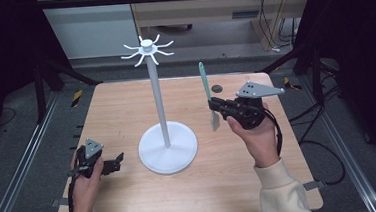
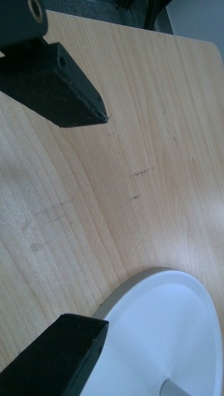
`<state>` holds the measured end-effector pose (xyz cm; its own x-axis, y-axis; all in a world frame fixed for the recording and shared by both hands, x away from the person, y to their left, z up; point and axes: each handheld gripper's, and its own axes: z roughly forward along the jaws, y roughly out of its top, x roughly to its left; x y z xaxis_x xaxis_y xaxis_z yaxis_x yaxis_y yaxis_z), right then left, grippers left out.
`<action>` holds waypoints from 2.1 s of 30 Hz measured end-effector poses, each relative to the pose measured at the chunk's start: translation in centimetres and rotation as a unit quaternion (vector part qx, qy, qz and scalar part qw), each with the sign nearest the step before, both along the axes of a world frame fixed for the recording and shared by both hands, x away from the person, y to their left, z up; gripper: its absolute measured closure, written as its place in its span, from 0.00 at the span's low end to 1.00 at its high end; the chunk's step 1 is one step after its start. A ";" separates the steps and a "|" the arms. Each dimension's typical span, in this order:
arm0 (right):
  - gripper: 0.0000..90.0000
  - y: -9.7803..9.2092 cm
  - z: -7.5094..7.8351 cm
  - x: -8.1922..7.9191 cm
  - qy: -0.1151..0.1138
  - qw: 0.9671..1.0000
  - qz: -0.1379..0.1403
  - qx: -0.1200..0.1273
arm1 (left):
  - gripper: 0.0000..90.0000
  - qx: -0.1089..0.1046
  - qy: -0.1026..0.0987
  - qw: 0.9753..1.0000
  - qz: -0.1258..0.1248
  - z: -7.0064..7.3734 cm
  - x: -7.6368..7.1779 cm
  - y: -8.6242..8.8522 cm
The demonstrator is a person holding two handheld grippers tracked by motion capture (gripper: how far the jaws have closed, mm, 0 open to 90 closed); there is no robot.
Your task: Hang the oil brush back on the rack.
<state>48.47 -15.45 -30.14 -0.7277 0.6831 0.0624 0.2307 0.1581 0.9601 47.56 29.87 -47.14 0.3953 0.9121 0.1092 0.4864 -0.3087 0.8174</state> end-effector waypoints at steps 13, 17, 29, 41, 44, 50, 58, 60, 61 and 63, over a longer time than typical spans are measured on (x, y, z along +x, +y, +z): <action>0.91 0.8 0.7 -0.5 -0.013 1.000 0.016 0.007 | 0.03 0.002 0.000 1.000 -0.002 0.0 0.0 -0.1; 0.91 1.2 1.3 -1.0 -0.022 0.999 0.024 0.012 | 0.03 0.001 0.001 1.000 -0.002 -0.1 0.0 -0.1; 0.91 3.1 3.6 -0.9 -0.054 0.997 0.053 0.010 | 0.03 0.007 0.003 1.000 -0.001 -0.1 -0.2 -0.1; 0.91 3.8 4.0 -0.1 -0.049 0.997 0.059 0.009 | 0.03 0.007 0.005 1.000 -0.003 -0.1 -0.2 -0.1; 0.91 3.9 4.0 0.0 -0.049 0.997 0.061 0.009 | 0.03 0.006 0.004 1.000 -0.003 -0.1 -0.2 -0.2; 0.91 4.1 4.2 0.3 -0.046 0.997 0.066 0.006 | 0.03 0.006 0.005 1.000 -0.003 -0.2 -0.2 -0.2; 0.91 4.5 4.1 0.5 -0.040 0.997 0.072 0.003 | 0.03 0.005 0.005 1.000 -0.003 -0.2 -0.2 -0.2; 0.91 4.6 4.1 0.6 -0.039 0.996 0.074 0.003 | 0.03 0.005 0.005 1.000 -0.004 -0.1 -0.2 -0.2; 0.91 4.7 4.1 0.7 -0.039 0.996 0.075 0.003 | 0.03 0.005 0.005 1.000 -0.003 -0.1 -0.2 -0.2; 0.91 4.8 4.1 0.8 -0.038 0.996 0.075 0.001 | 0.03 0.005 0.004 1.000 -0.003 -0.1 -0.2 -0.1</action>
<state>49.26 -10.61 -26.03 -0.8246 0.5657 0.0054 0.1318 0.1828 0.9743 47.33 29.73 -47.28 0.4013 0.9088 0.1143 0.4915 -0.3190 0.8104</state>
